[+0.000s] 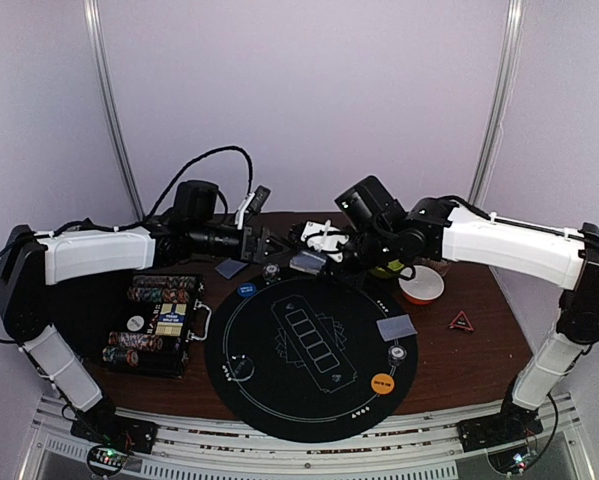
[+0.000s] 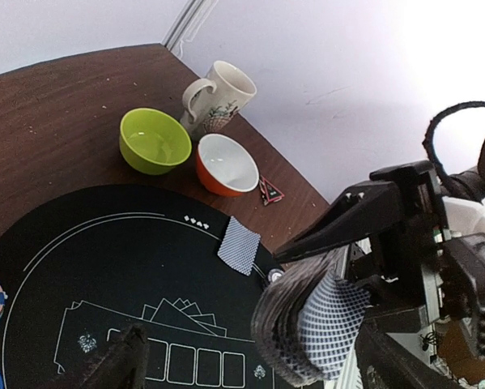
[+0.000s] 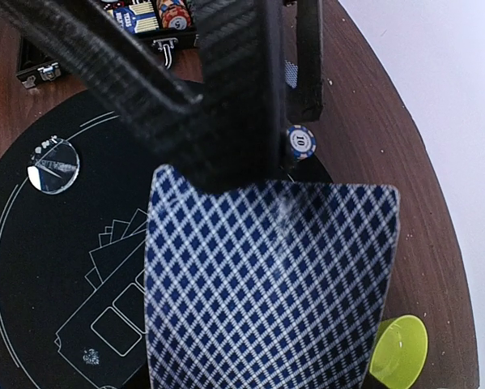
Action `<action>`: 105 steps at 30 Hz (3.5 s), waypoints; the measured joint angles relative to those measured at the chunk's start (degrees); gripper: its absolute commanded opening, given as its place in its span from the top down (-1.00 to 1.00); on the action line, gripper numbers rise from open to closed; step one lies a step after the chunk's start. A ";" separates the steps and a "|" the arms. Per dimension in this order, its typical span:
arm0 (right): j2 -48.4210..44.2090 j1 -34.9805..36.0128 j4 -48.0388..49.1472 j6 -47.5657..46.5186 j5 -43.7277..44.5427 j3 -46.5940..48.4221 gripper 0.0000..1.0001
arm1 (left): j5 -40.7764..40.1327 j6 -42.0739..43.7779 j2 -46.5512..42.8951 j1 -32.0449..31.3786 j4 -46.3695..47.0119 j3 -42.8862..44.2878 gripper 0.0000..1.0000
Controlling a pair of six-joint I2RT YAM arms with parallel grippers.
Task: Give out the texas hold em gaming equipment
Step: Pick up the poker card from the face-down deck piles.
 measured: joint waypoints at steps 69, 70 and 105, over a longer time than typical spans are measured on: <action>4.98 3.10 -0.37 -2.08 1.60 4.55 0.03 | 0.68 7.10 -4.04 0.17 -6.75 -0.46 0.66; 4.96 3.10 -0.37 -2.08 1.62 4.55 0.03 | 0.98 7.06 -4.00 0.17 -6.62 -0.46 0.75; 1.64 -0.66 0.09 -1.90 3.28 0.74 0.03 | 6.05 -5.09 -8.22 6.78 6.95 -7.08 1.00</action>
